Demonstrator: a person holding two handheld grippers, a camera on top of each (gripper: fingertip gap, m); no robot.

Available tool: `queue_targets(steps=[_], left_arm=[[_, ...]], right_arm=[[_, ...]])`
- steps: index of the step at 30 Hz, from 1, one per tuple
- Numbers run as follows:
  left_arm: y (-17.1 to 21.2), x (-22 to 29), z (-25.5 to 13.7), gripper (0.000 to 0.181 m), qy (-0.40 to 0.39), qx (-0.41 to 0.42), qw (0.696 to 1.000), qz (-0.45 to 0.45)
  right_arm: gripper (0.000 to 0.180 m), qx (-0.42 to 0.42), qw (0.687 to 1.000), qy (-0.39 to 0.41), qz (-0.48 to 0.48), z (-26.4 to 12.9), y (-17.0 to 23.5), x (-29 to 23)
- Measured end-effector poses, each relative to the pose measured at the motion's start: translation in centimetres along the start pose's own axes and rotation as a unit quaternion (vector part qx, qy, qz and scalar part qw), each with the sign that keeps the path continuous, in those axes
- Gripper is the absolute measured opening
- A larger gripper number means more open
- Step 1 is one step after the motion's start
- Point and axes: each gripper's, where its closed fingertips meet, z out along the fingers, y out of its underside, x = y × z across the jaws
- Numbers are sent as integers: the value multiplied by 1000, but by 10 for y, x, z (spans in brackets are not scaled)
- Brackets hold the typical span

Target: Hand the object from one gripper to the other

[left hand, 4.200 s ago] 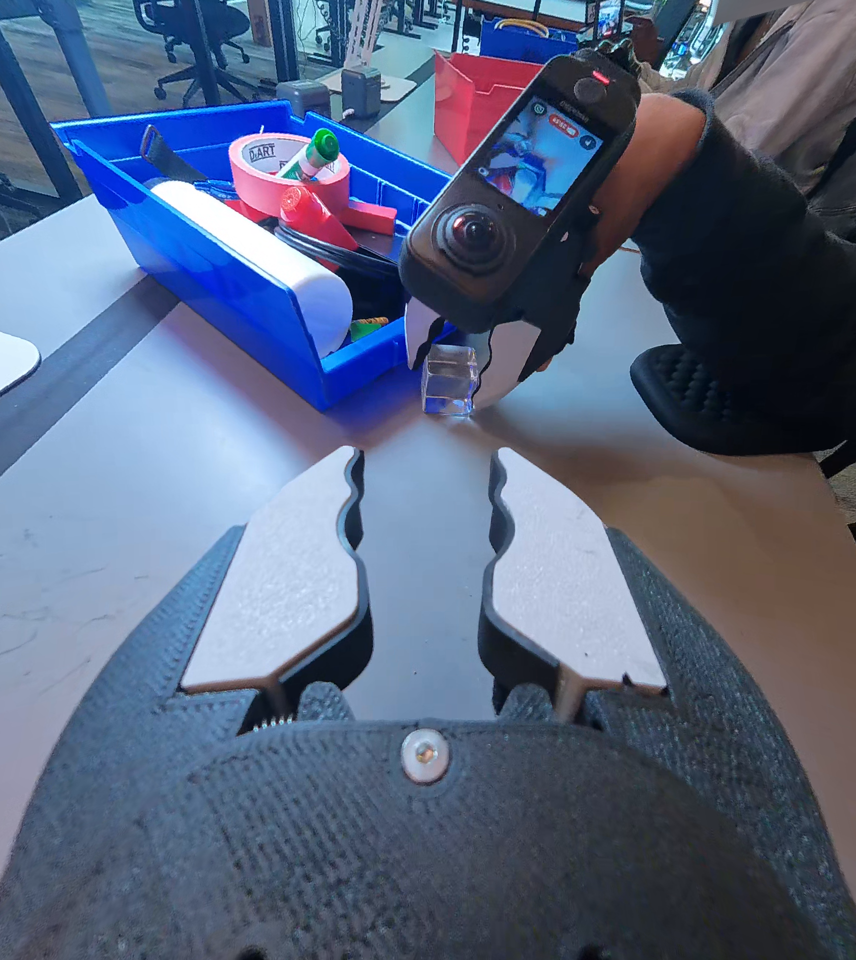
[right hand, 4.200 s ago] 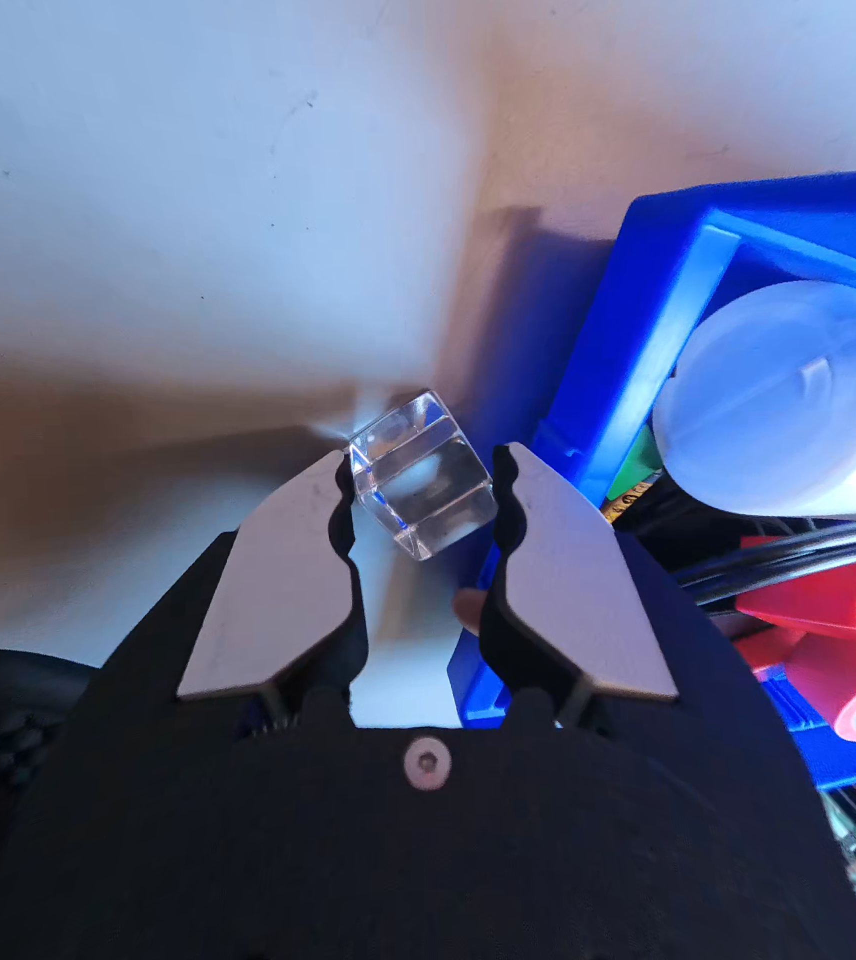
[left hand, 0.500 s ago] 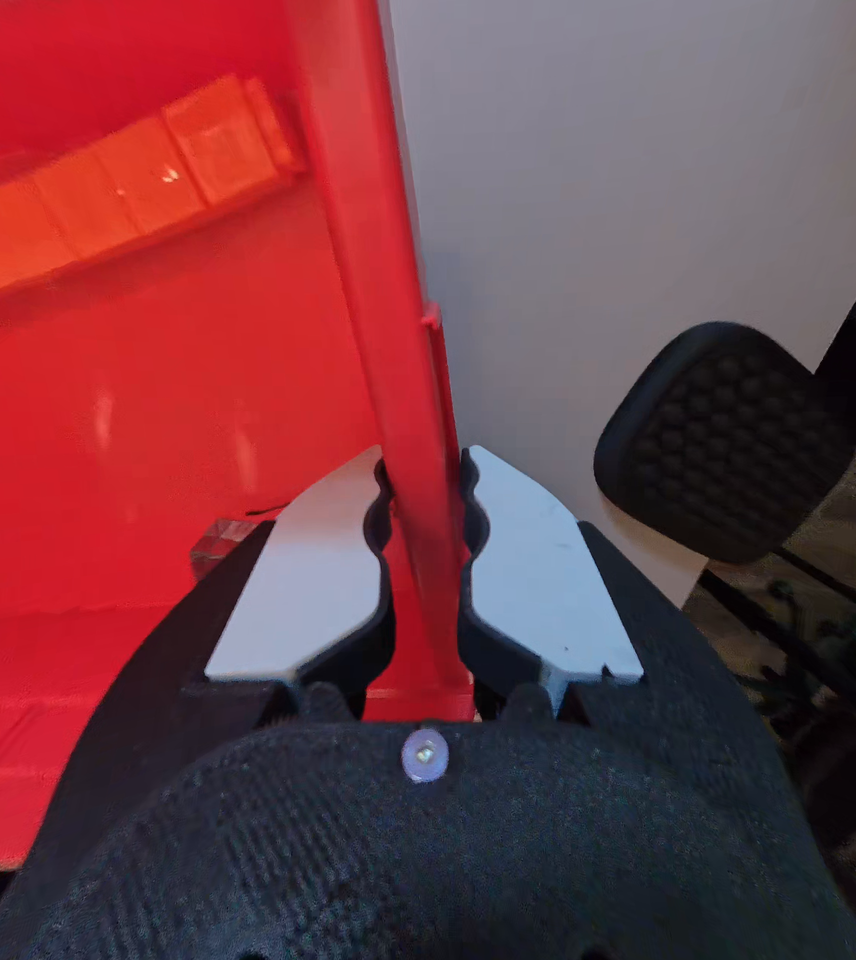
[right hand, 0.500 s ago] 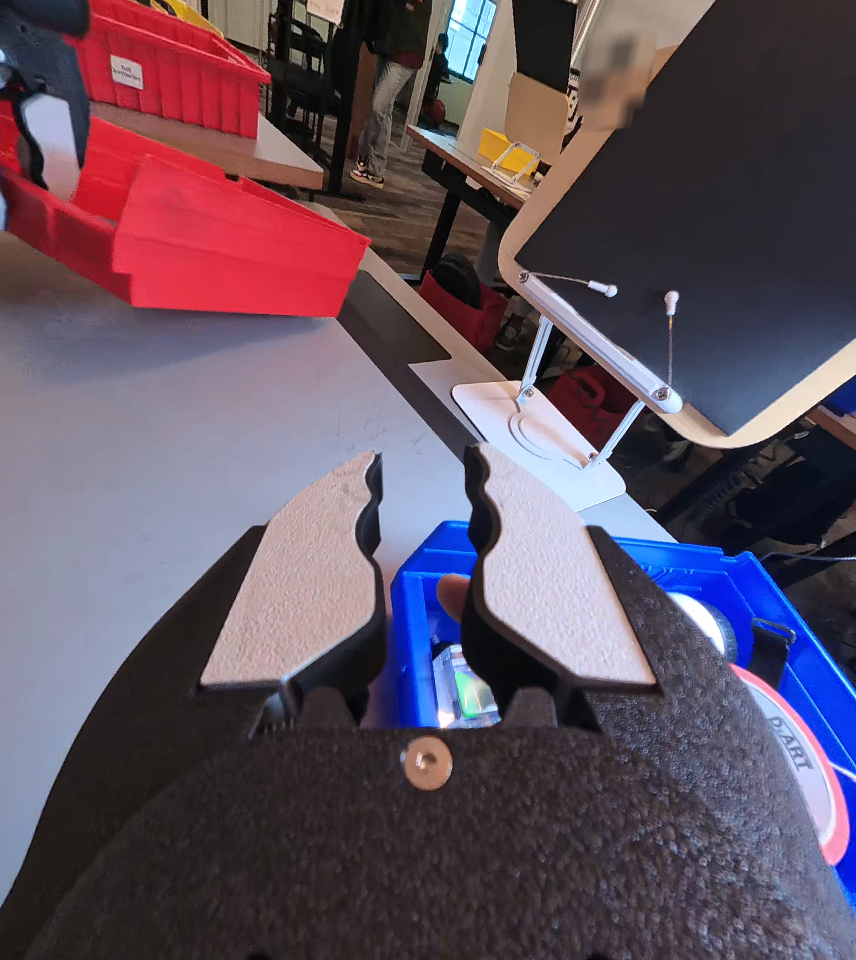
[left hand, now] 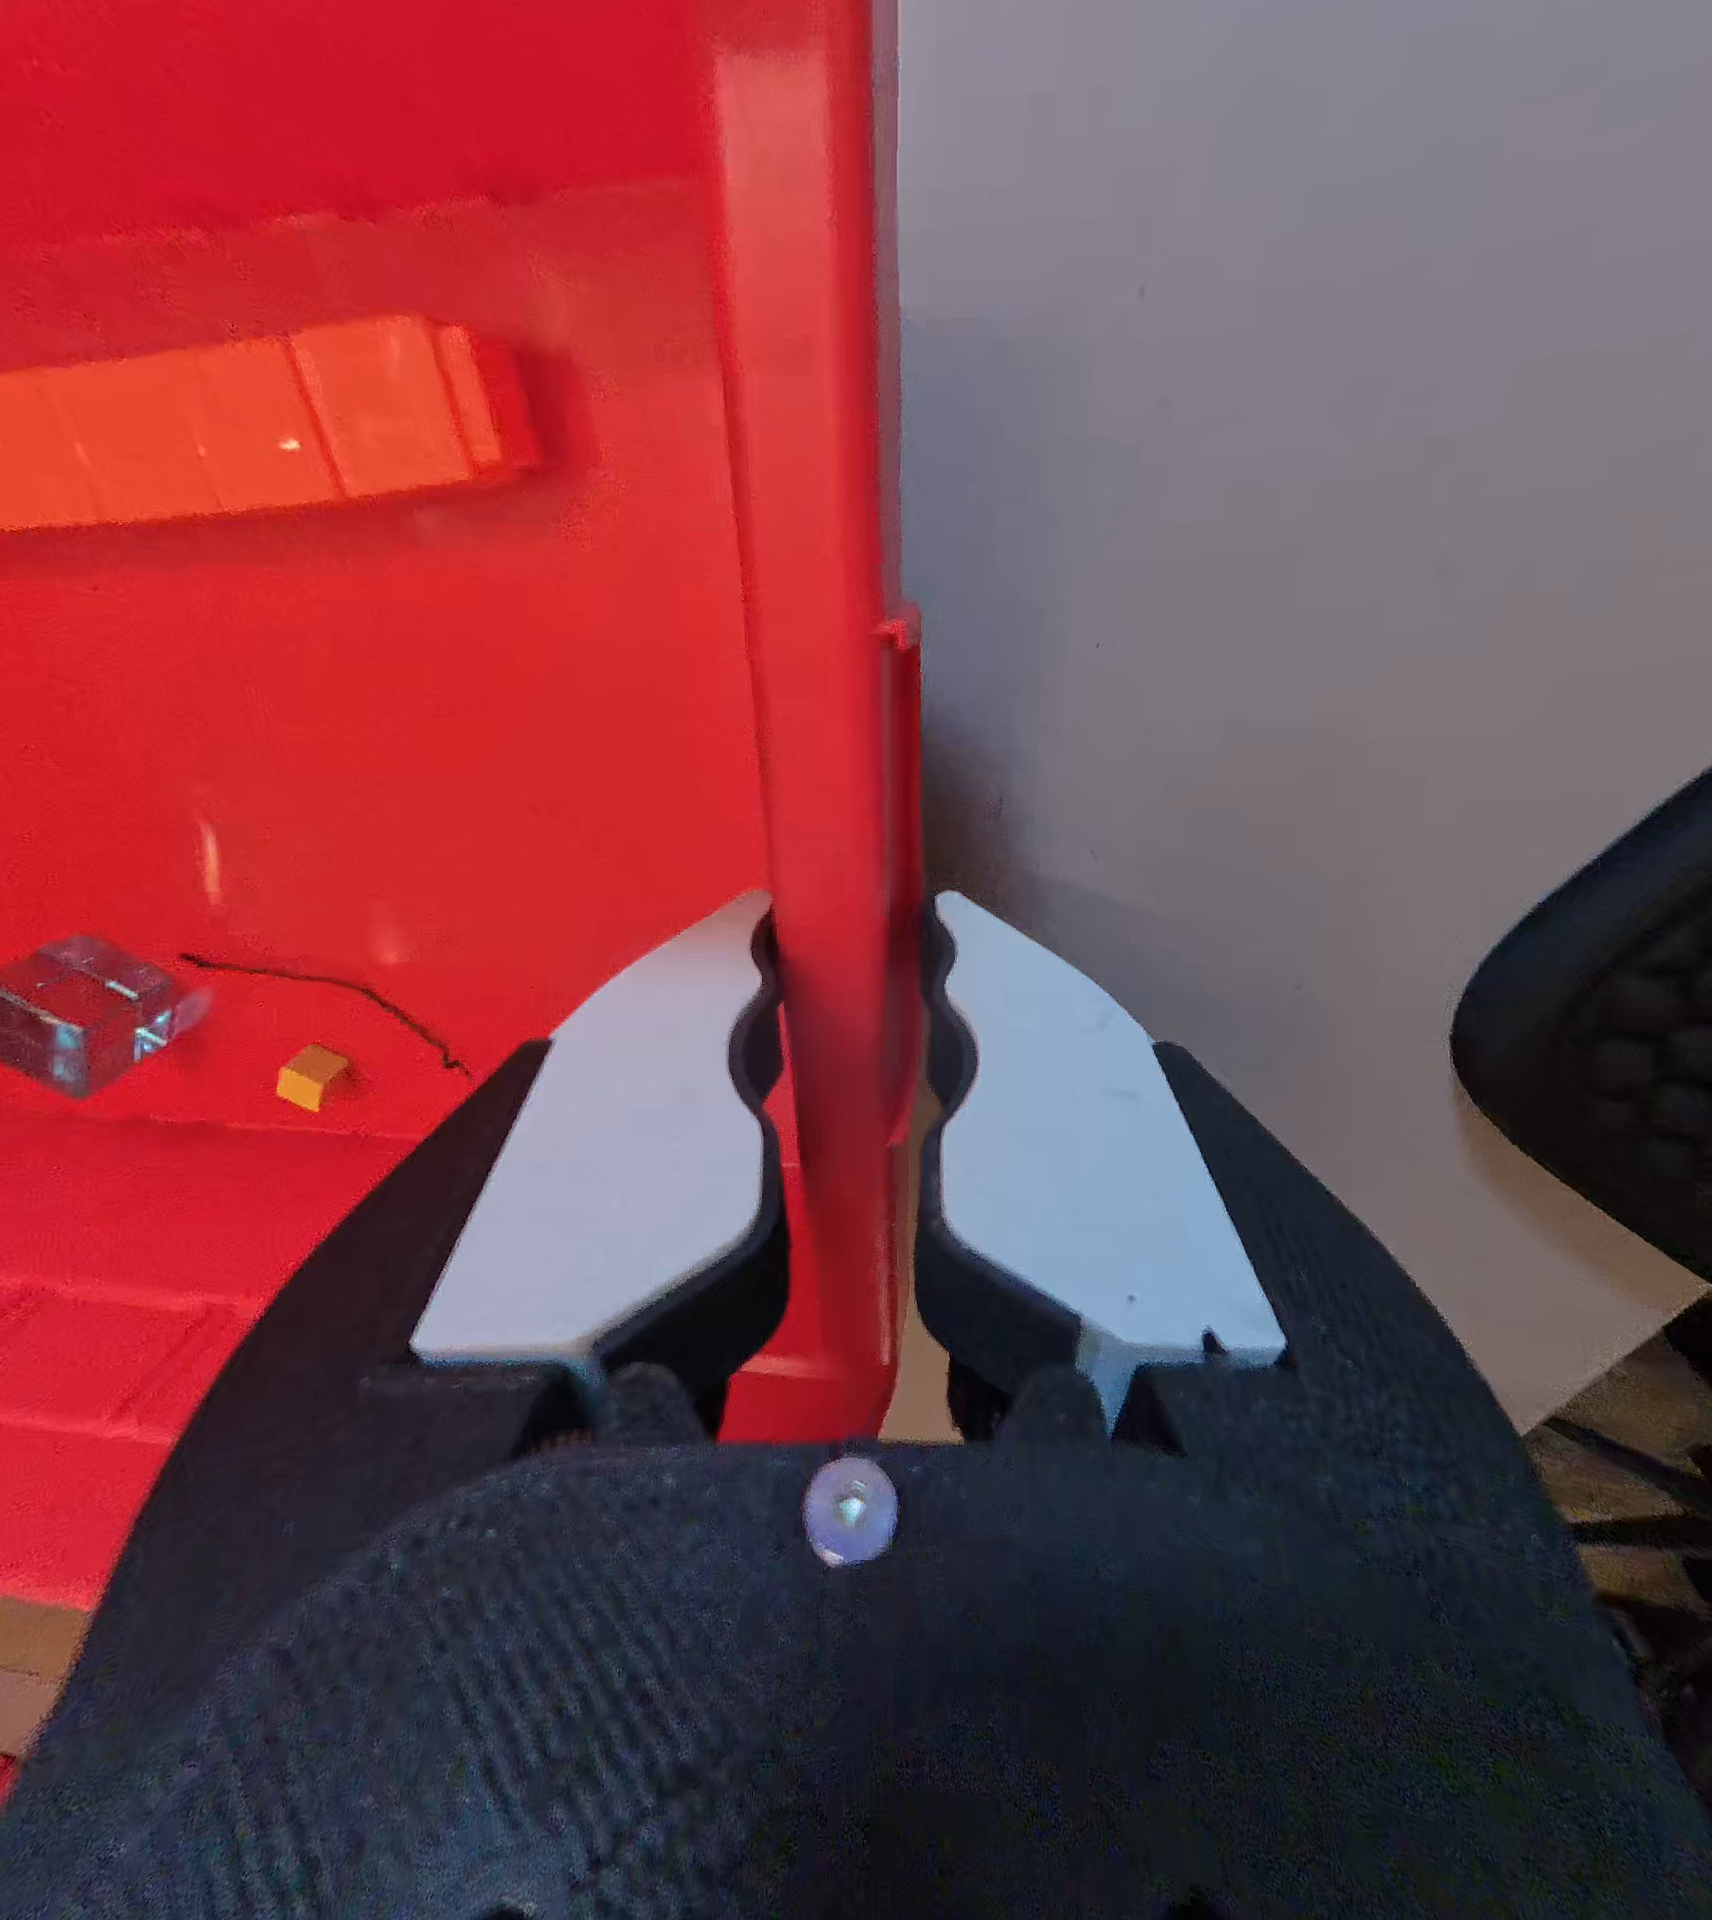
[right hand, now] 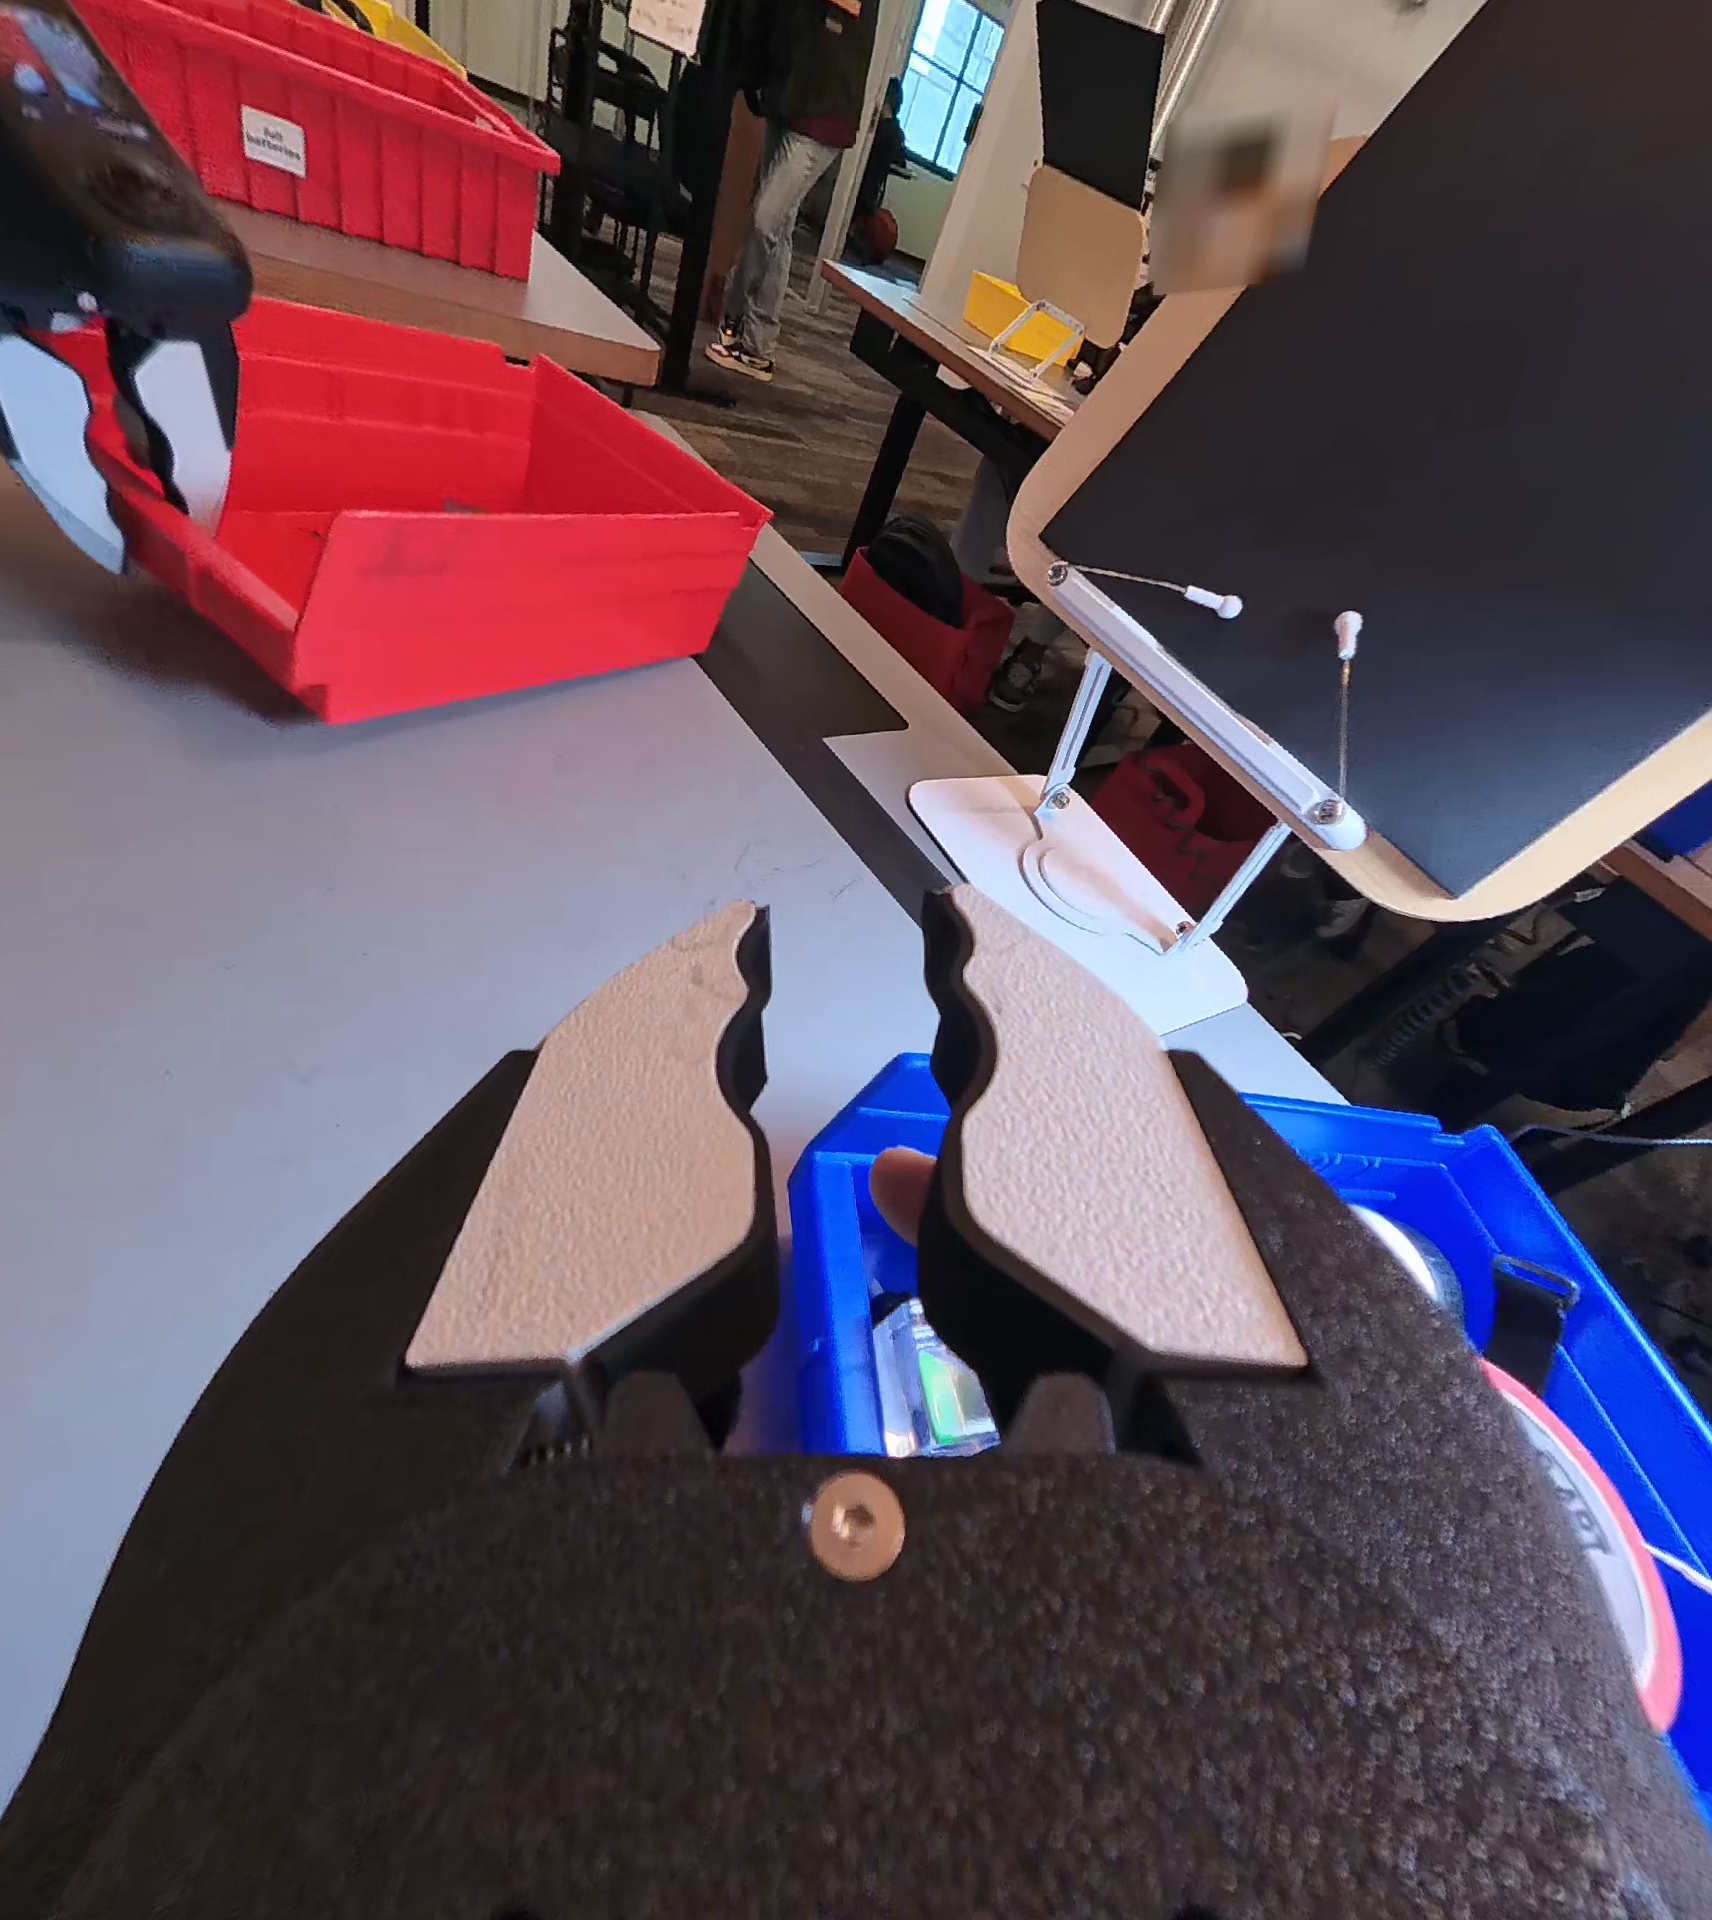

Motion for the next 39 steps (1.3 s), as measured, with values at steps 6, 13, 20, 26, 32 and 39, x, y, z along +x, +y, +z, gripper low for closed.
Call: queue_targets(steps=[6,13,20,26,32,39], left_arm=[[-13,-12,-20,31,1,61,998,-20],[27,-120,-64,39,-131,21,985,-114],[47,-162,3,46,-78,-93,972,-199],[52,-179,34,43,-44,-129,946,-293],[23,-173,9,33,-40,-49,968,-244],[-99,-131,-130,33,-177,332,918,-124]], right_arm=[[28,-5,1000,-5,-1,3,3,-2],[28,-14,1000,-14,6,10,11,-6],[28,-26,999,-23,1,16,18,-13],[28,-29,999,-26,13,17,24,-11],[27,-21,999,-27,12,18,20,-13],[28,51,995,-60,53,21,-20,-37]])
